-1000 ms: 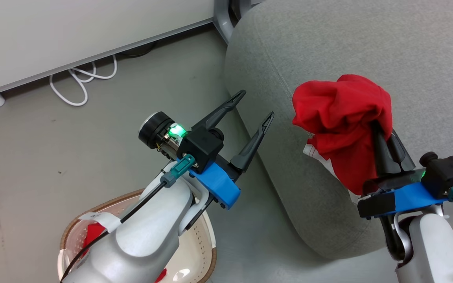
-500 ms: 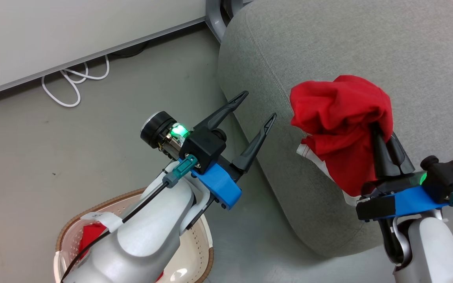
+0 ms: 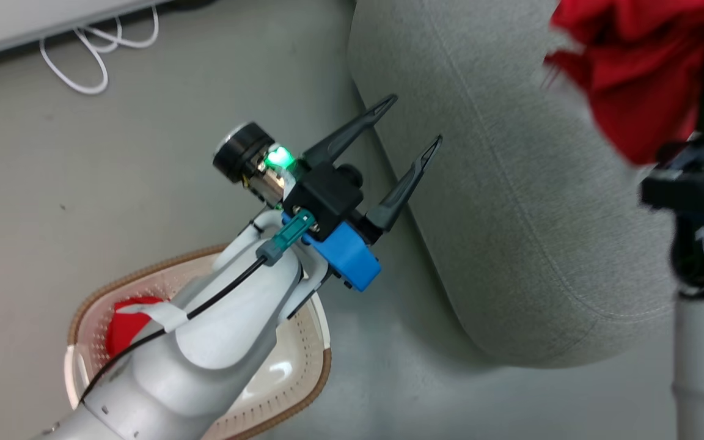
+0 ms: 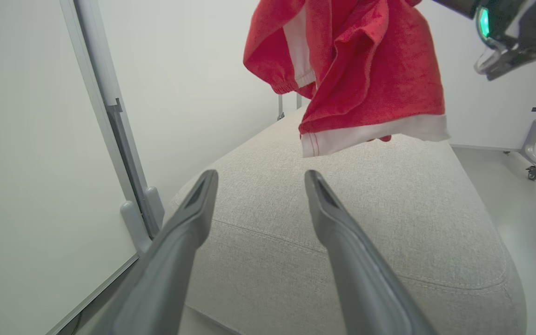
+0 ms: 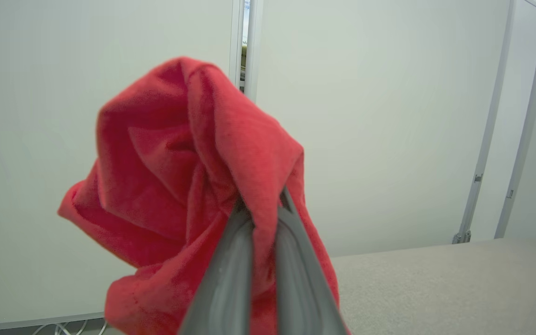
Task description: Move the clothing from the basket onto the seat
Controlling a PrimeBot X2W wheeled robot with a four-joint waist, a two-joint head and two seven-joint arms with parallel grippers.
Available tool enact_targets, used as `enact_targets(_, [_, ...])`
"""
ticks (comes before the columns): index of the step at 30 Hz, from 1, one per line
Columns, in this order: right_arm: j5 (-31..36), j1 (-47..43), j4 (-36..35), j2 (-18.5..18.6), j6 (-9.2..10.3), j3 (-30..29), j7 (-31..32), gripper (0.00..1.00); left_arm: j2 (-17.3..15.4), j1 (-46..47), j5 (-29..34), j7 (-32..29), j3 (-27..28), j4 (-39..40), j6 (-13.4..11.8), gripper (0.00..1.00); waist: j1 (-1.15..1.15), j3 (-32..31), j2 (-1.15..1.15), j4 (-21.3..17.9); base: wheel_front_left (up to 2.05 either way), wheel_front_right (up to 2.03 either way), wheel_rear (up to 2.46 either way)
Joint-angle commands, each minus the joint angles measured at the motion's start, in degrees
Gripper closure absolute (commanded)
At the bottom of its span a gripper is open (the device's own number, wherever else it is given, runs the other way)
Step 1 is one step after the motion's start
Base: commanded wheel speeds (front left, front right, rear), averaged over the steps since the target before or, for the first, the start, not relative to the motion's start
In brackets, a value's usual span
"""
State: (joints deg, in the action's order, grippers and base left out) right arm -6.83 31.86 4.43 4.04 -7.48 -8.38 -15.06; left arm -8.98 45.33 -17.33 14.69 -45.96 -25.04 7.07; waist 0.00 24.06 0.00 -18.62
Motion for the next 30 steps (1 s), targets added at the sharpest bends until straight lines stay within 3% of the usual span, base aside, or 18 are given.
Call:
enact_targets(1, [-0.7,3.3,-0.8,0.8,-0.03,-1.5,-0.2,1.00,-0.7,1.9,0.7,-0.3,-0.3,0.5,0.2,0.00,0.00,5.2,0.00,0.4,0.00,0.00,0.00])
enact_targets(8, [-2.8,15.3,-2.7,5.4,-0.03,-12.8,-0.2,1.00,-2.0,7.8,3.2,-2.1,-2.1,2.9,0.3,0.00,0.00,15.1,0.00,2.1,0.00,0.00,0.00])
enact_targets(13, [-3.4,20.8,-0.2,10.4,-0.03,-17.7,-0.2,1.00,-3.0,10.1,4.0,-2.9,-2.6,4.5,0.4,0.00,0.00,20.3,0.00,2.7,0.00,0.00,0.00])
enact_targets(20, [-3.6,24.8,9.0,14.8,-0.03,-19.9,-0.2,1.00,-4.8,10.9,4.6,-3.8,-2.9,6.3,-0.1,0.00,0.00,24.1,0.00,2.7,0.00,0.00,0.00])
enact_targets(30, [-2.4,24.1,23.7,15.6,-0.03,-19.5,-0.2,1.00,-6.0,11.1,4.6,-4.5,-3.3,8.0,-0.7,0.00,0.00,26.0,0.00,3.0,0.00,0.00,0.00])
